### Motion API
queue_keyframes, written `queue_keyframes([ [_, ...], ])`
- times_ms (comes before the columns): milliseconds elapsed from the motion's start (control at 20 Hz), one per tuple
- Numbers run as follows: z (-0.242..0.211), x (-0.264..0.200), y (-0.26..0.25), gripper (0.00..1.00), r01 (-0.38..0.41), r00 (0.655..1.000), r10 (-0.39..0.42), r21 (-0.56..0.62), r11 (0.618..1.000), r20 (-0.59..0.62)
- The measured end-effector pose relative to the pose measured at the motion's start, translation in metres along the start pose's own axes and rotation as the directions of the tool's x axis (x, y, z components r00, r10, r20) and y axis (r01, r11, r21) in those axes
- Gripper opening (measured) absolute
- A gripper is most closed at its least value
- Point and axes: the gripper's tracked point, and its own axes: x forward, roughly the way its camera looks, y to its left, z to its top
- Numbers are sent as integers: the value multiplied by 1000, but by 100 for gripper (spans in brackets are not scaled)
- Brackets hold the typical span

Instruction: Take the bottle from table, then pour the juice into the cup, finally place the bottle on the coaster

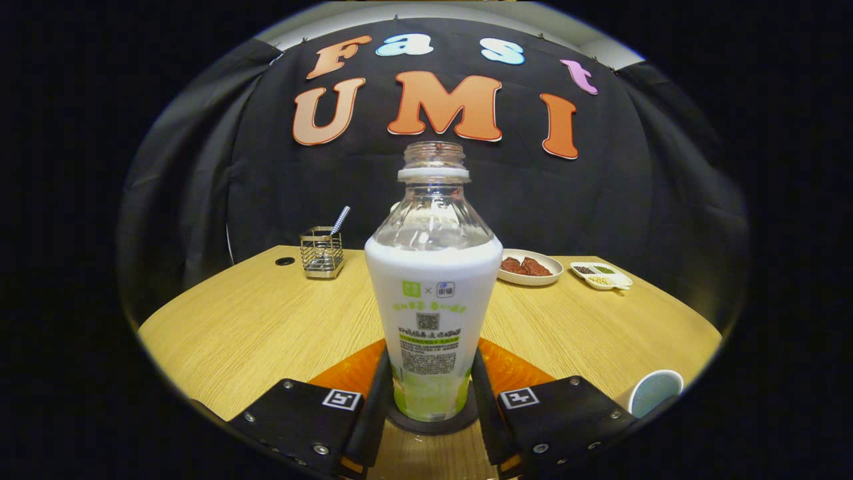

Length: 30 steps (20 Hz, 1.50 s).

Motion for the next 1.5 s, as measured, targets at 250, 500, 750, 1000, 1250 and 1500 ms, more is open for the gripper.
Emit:
queue_keyframes([
  [250, -4, -3, -5, 68, 26, 999, -25, 32, 999, -28],
  [500, 37, -34, 3, 96, 3, 992, -12, 78, 997, 123],
  [750, 76, -77, 13, 96, 8, 981, -11, 17, 1000, 196],
  [1000, 122, -130, 35, 96, -34, 966, 34, -6, 999, 256],
  [1250, 168, -184, 57, 96, -88, 938, 79, 12, 996, 337],
  [1500, 203, -236, 78, 96, -132, 913, 119, 7, 991, 391],
])
